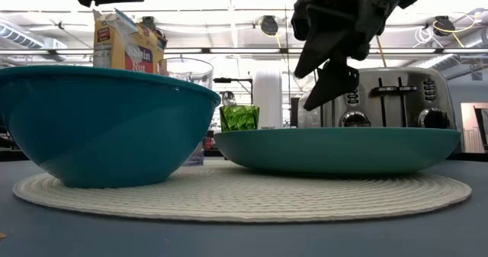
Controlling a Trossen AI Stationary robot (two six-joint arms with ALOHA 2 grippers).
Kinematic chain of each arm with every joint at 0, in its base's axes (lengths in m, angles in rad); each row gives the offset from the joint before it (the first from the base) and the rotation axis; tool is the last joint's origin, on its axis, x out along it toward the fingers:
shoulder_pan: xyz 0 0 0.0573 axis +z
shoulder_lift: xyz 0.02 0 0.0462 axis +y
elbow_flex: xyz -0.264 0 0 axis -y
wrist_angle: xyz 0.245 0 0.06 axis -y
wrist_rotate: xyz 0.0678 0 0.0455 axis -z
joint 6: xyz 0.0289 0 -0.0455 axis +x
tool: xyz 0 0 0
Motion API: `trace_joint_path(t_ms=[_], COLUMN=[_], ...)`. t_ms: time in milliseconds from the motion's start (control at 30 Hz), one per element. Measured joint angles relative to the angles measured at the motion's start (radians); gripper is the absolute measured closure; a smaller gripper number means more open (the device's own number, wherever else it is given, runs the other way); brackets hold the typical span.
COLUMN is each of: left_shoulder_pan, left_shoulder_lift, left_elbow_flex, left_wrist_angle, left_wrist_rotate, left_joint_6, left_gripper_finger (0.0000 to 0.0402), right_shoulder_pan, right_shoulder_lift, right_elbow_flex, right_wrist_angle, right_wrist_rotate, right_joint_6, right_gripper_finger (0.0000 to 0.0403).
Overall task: Arrange a breakfast setting
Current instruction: Put the red apple on the white table mat to the right of the cup of milk
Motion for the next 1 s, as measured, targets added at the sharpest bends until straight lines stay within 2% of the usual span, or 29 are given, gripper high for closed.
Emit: trace_joint_path(t_ms=[100, 200, 367, 567, 1000], left_shoulder_pan=[0.000, 0.000, 0.000, 0.000, 0.000], left_shoulder_lift=[0.000, 0.000, 0.000, 0.001, 0.001], left_elbow_flex=[0.000, 0.000, 0.000, 0.000, 0.000], left_wrist_angle=[0.000, 0.000, 0.003, 0.005, 0.007], left_wrist_rotate=[0.000, 0.000, 0.000, 0.001, 0.006], left_joint_6=[0.000, 0.000, 0.000, -0.002, -0.004], left_gripper_finger=[0.0009, 0.0009, 0.0009, 0.0009, 0.0009], right_shoulder_pan=[0.003, 0.026, 0.104, 0.259, 0.587], right_shoulder_lift=[-0.026, -0.074, -0.198, -0.324, -0.346], right_elbow_flex=[0.000, 0.000, 0.000, 0.000, 0.000], right_wrist_angle=[-0.006, -0.026, -0.093, -0.146, -0.216], right_wrist_rotate=[-0.114, -0.162, -0.163, -0.134, -0.135], right_joint_6=[0.004, 0.071, 0.228, 0.481, 1.176], right_gripper_finger=[0.0006, 0.0006, 0.0005, 0.0006, 0.0005])
